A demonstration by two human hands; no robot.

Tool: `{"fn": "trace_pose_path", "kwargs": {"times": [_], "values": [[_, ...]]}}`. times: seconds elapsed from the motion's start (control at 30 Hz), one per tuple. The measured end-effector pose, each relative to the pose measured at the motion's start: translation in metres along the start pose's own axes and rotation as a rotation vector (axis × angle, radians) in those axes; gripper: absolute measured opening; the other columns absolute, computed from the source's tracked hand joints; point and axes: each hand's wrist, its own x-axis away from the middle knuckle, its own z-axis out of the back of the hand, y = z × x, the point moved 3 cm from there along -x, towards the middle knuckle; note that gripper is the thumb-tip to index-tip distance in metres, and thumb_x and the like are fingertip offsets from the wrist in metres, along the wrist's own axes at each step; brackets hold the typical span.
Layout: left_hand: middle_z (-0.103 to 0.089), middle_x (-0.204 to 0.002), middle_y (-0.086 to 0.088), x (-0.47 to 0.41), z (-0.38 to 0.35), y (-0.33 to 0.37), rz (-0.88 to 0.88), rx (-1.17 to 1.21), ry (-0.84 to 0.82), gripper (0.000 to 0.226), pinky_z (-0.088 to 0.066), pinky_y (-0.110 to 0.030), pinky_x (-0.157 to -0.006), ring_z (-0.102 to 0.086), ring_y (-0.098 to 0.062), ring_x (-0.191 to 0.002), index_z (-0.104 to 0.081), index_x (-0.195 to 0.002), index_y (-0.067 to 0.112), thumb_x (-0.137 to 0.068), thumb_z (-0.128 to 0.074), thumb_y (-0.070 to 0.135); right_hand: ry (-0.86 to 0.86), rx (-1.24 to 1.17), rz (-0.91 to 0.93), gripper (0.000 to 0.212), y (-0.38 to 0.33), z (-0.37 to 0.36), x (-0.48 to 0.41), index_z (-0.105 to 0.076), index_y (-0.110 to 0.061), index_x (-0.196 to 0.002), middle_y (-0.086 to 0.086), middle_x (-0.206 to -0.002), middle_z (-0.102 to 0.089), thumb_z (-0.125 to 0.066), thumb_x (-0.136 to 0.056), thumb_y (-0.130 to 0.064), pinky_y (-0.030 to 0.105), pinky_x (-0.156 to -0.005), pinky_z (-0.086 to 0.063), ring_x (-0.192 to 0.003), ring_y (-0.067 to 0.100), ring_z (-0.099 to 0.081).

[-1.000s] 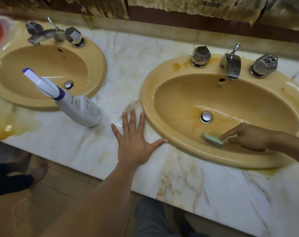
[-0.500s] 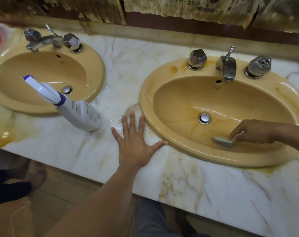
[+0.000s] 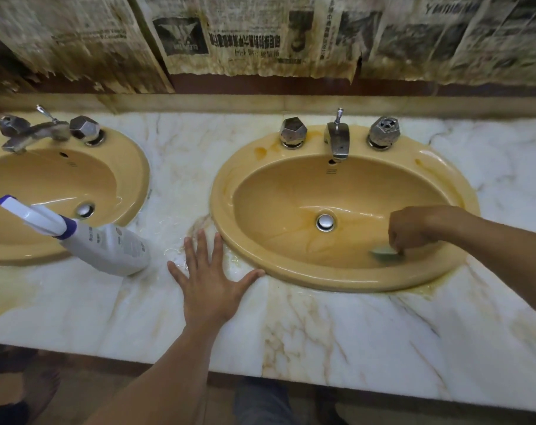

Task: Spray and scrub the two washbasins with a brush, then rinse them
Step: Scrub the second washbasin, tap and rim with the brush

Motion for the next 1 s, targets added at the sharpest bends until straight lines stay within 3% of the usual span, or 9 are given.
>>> {"fn": "trace_pose_path", "kwargs": {"times": [0.13,0.23,0.3,0.4,0.5,0.67,0.77,0.87,1.0], "values": [[0.015,-0.172,0.004,-0.001,-0.001,0.000,-0.010,-0.001,0.014,0.118,0.009,-0.067,-0.121,0.026,-0.018,-0.155,0.002,-0.164,0.035,-0.072,-0.019,0.104,0.062,0.091,0.036,0.022,0.002,-0.014,-0.013,-0.076,-0.026,-0.106,0.000,-0.105,-0.073,-0.063,-0.089,-0.033,0.040,-0.090,-0.057,-0.092,0.020,-0.067],[0.017,-0.172,0.004,-0.002,-0.002,0.000,-0.014,-0.008,0.013,0.117,0.009,-0.068,-0.121,0.027,-0.018,-0.155,0.003,-0.164,0.035,-0.072,-0.020,0.104,-0.042,-0.303,0.162,0.016,-0.016,-0.019,-0.018,-0.078,-0.044,-0.096,0.014,-0.083,-0.072,-0.067,-0.087,-0.039,0.036,-0.062,-0.053,-0.064,0.022,-0.055],[0.018,-0.171,0.005,-0.002,-0.003,0.000,-0.014,-0.010,0.011,0.118,0.009,-0.067,-0.121,0.028,-0.018,-0.154,0.003,-0.165,0.034,-0.072,-0.019,0.104,-0.055,-0.334,0.123,0.016,-0.015,-0.017,-0.021,-0.079,-0.035,-0.100,0.007,-0.067,-0.061,-0.066,-0.091,-0.032,0.027,-0.050,-0.045,-0.052,0.021,-0.047],[0.017,-0.172,0.005,-0.003,-0.002,-0.001,-0.018,-0.008,0.013,0.118,0.010,-0.066,-0.122,0.027,-0.018,-0.155,0.000,-0.165,0.034,-0.072,-0.019,0.104,0.133,-0.099,-0.049,0.029,-0.007,-0.017,-0.032,-0.073,-0.026,-0.112,0.003,-0.106,-0.069,-0.060,-0.089,-0.035,0.035,-0.080,-0.058,-0.088,0.023,-0.065],[0.017,-0.172,0.005,-0.003,-0.002,-0.001,-0.018,-0.007,0.018,0.117,0.009,-0.067,-0.122,0.026,-0.019,-0.155,-0.001,-0.165,0.034,-0.072,-0.020,0.104,0.252,-0.215,-0.033,0.032,-0.022,-0.022,-0.039,-0.071,-0.032,-0.123,0.003,-0.128,-0.063,-0.057,-0.095,-0.035,0.036,-0.094,-0.052,-0.112,0.026,-0.061],[0.019,-0.171,0.006,-0.004,-0.002,0.000,-0.012,-0.015,0.007,0.118,0.009,-0.066,-0.122,0.026,-0.018,-0.155,0.001,-0.164,0.035,-0.071,-0.017,0.105,0.081,-0.528,0.260,0.017,-0.070,-0.027,-0.034,-0.075,-0.054,-0.099,0.001,-0.090,-0.071,-0.065,-0.090,-0.043,0.033,-0.058,-0.057,-0.065,0.030,-0.064],[0.017,-0.172,0.006,-0.004,-0.002,0.000,-0.013,-0.005,0.012,0.119,0.009,-0.066,-0.122,0.025,-0.018,-0.156,-0.002,-0.165,0.035,-0.071,-0.019,0.105,-0.027,-0.360,0.238,0.017,-0.044,-0.013,-0.017,-0.077,-0.040,-0.100,-0.001,-0.061,-0.058,-0.062,-0.093,-0.036,0.027,-0.048,-0.045,-0.051,0.025,-0.048],[0.014,-0.172,0.005,-0.003,-0.001,0.000,-0.016,0.003,0.024,0.120,0.009,-0.066,-0.122,0.023,-0.018,-0.156,-0.007,-0.165,0.033,-0.070,-0.017,0.105,0.004,0.130,0.018,0.041,0.012,0.007,0.004,-0.072,-0.022,-0.111,-0.002,-0.098,-0.070,-0.053,-0.086,-0.048,0.032,-0.079,-0.055,-0.085,0.021,-0.064],[0.010,-0.173,0.004,-0.003,-0.002,0.001,-0.019,0.012,0.035,0.120,0.006,-0.067,-0.122,0.020,-0.018,-0.157,-0.011,-0.165,0.032,-0.070,-0.019,0.105,0.104,0.324,-0.106,0.034,0.046,0.022,0.027,-0.066,-0.031,-0.116,-0.008,-0.110,-0.064,-0.045,-0.097,-0.051,0.031,-0.080,-0.055,-0.095,0.015,-0.063]]}}
